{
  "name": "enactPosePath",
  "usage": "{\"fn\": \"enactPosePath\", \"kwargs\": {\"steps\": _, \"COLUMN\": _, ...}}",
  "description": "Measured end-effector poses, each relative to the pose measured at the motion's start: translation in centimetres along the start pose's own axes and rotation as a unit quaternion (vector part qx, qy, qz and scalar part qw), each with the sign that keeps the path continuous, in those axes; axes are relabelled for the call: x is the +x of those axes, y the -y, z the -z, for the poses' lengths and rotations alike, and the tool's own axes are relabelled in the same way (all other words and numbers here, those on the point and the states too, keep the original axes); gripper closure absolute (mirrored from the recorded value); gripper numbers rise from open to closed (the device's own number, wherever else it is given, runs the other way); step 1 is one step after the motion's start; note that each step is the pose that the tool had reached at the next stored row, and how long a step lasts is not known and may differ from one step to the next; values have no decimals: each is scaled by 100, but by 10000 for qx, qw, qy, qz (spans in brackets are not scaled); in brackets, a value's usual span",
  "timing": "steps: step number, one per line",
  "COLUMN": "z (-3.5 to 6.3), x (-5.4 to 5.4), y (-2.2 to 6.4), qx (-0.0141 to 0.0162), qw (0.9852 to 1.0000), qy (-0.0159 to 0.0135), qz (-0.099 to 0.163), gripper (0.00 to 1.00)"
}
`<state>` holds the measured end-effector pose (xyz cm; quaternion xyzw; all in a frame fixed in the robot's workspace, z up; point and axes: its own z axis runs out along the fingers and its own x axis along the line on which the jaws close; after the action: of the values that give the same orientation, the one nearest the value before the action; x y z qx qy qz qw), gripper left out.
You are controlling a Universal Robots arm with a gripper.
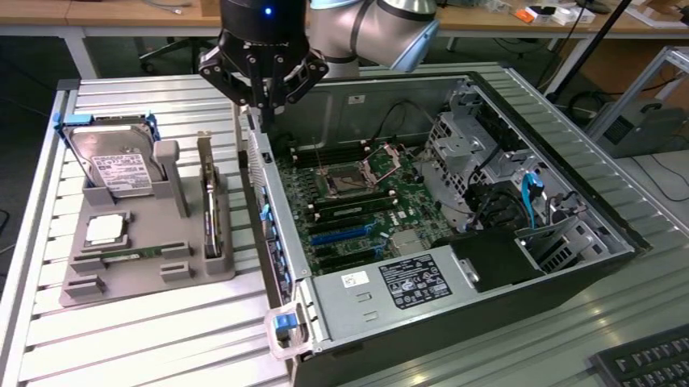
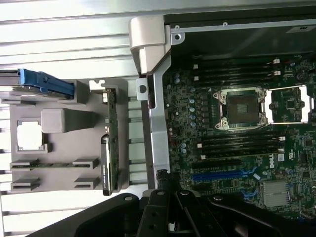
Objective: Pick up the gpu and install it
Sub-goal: 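Reach for the gpu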
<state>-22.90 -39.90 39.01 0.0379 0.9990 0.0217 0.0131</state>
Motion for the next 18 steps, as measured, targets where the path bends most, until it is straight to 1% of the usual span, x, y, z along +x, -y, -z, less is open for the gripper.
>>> {"fn": "enactPosePath", "kwargs": {"steps": 3, "z": 0, "x": 21, "y": 2, "qx": 0, "qw": 10000, "qy": 0, "qz": 0, "gripper": 89}}
{"fn": "enactPosePath", "kwargs": {"steps": 9, "z": 0, "x": 104, "y": 8, "qx": 0, "qw": 10000, "qy": 0, "qz": 0, "gripper": 89}}
{"fn": "enactPosePath", "kwargs": {"steps": 18, "z": -1, "x": 163, "y": 13, "qx": 0, "qw": 10000, "qy": 0, "qz": 0, "gripper": 89}}
